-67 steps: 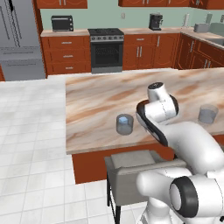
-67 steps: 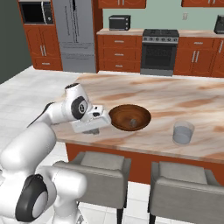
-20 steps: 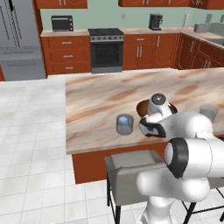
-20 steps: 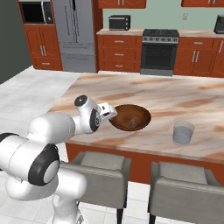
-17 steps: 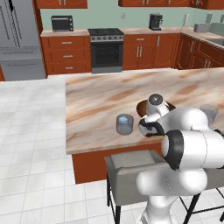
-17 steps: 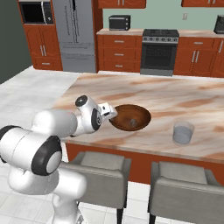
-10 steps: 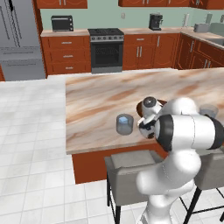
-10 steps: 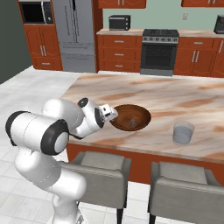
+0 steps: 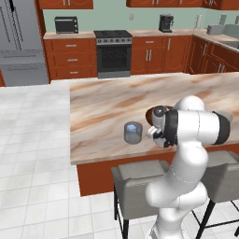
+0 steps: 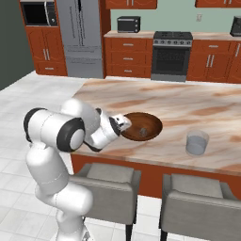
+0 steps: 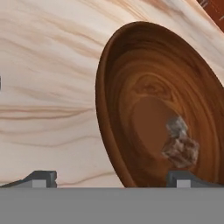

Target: There are four ice cubes in the ice bowl. Place two ice cubes in each glass of water.

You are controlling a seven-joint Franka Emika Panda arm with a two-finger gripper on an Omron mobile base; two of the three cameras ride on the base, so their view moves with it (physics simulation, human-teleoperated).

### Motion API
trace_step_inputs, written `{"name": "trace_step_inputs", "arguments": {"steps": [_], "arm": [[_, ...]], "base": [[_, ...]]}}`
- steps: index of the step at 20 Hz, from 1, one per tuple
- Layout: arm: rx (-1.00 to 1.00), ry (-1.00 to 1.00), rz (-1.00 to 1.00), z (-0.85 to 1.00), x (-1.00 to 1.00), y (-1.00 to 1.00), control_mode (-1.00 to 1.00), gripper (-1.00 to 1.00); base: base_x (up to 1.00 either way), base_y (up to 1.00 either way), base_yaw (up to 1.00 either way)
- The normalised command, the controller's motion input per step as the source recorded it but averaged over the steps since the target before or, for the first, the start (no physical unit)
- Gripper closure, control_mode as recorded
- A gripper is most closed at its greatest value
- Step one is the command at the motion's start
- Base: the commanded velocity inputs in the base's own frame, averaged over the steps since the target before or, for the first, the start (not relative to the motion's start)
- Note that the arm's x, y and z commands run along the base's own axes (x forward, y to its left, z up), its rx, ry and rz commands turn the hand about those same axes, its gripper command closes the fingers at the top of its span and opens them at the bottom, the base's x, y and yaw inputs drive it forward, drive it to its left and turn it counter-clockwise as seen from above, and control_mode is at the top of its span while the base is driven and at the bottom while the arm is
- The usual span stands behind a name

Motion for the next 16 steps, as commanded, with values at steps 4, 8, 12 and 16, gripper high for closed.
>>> {"name": "trace_step_inputs", "arguments": {"steps": [4, 8, 12, 16], "arm": [[0.00, 0.02, 0.07, -0.07, 0.02, -0.31, -1.00, -1.00], [-0.06, 0.09, 0.11, -0.09, 0.17, 0.00, -1.00, -1.00], [-0.01, 0.02, 0.10, -0.02, 0.26, 0.00, -1.00, -1.00], [0.00, 0.00, 0.08, 0.00, 0.34, -0.01, -1.00, -1.00]], "base": [[0.00, 0.00, 0.00], [0.00, 0.00, 0.00], [0.00, 0.00, 0.00], [0.00, 0.00, 0.00]]}}
